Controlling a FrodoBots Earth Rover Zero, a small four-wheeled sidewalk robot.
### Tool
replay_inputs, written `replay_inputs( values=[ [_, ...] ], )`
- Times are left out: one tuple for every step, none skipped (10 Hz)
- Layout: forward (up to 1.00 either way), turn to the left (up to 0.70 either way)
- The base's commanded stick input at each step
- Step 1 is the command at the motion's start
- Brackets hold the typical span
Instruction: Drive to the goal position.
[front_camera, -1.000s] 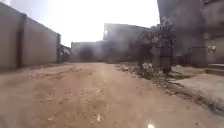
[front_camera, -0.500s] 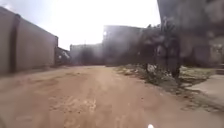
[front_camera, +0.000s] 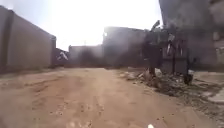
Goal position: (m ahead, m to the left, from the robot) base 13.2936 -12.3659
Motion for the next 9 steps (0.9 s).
replay_inputs(
  values=[
    [1.0, 0.0],
    [1.0, 0.0],
    [1.0, 0.0],
    [1.0, 0.0],
    [1.0, 0.0],
    [1.0, 0.0],
    [1.0, 0.0],
    [1.0, 0.0],
    [1.0, 0.0]
  ],
)
